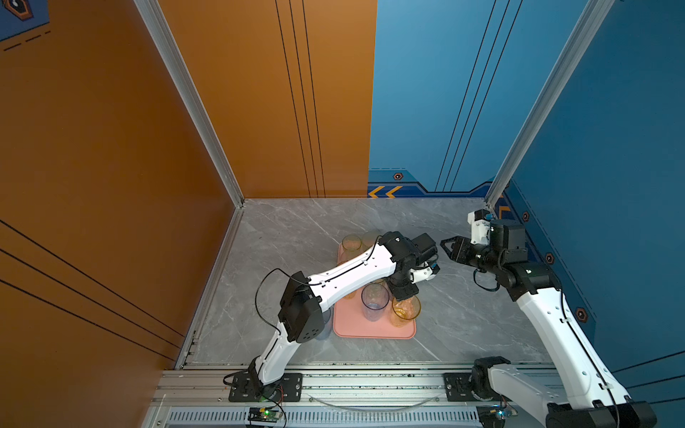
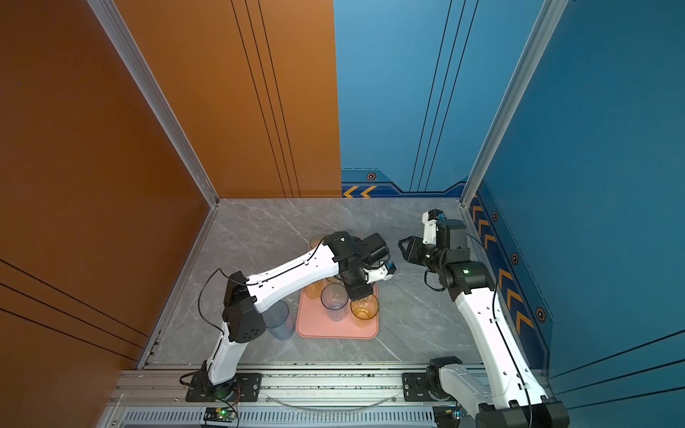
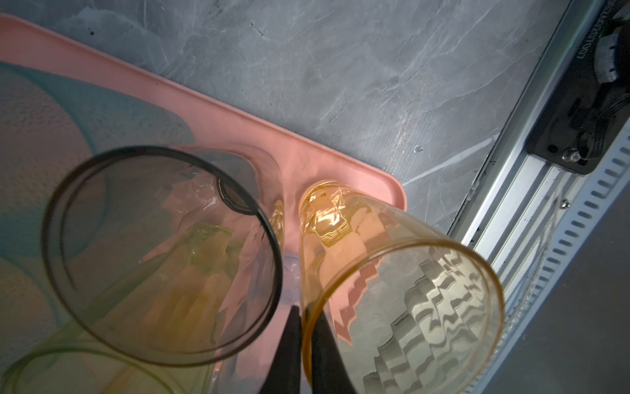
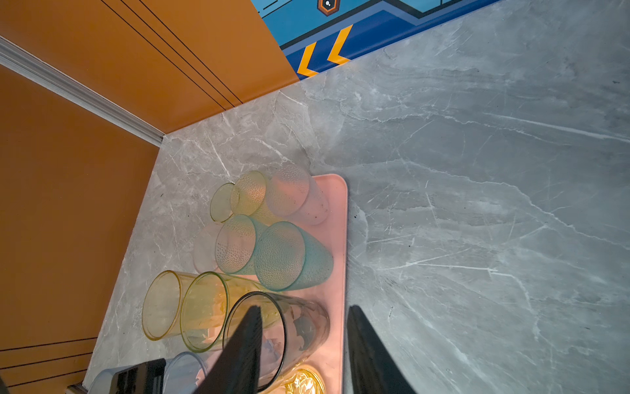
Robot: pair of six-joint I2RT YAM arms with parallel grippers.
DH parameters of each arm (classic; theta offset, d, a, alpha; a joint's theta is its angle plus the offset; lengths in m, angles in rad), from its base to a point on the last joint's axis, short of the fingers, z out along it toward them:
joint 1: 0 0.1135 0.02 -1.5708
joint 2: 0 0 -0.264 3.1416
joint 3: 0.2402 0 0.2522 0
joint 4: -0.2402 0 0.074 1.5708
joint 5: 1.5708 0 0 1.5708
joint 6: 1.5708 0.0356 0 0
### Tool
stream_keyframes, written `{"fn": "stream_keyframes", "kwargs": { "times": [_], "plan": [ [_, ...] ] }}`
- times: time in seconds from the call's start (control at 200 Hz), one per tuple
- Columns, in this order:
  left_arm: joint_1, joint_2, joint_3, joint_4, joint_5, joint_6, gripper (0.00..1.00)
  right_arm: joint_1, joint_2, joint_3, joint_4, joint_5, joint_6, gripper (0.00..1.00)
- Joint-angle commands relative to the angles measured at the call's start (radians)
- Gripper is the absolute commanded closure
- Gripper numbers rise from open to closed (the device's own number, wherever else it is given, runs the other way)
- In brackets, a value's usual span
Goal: Place the glasses into the tray
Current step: Place the glass on the tray.
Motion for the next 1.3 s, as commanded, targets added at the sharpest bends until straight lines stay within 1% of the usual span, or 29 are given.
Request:
{"fn": "stream_keyframes", "kwargs": {
  "times": [0.0,0.165,0.576,0.861,1.122,1.297],
  "plan": [
    [0.011,0.009,-0.008,0.000,-0.009,0.011,0.91,0.006,0.005,-0.003,0.019,-0.021,-0.002,0.60],
    [0.014,0.006,-0.014,0.003,0.015,0.011,0.92,0.007,0.006,-0.005,0.019,-0.020,-0.002,0.60],
    [0.015,-0.005,-0.027,0.010,0.033,0.005,0.90,0.011,0.010,-0.006,0.021,-0.017,-0.002,0.60],
    [0.014,-0.015,-0.036,0.015,0.030,0.003,0.87,0.016,0.015,-0.004,0.024,-0.016,-0.001,0.60],
    [0.018,-0.037,-0.047,0.028,0.018,0.000,0.82,0.020,0.015,-0.003,0.026,-0.014,0.001,0.60],
    [0.020,-0.054,-0.052,0.035,0.007,-0.001,0.82,0.024,0.015,-0.005,0.025,-0.012,0.002,0.60]
  ]
}}
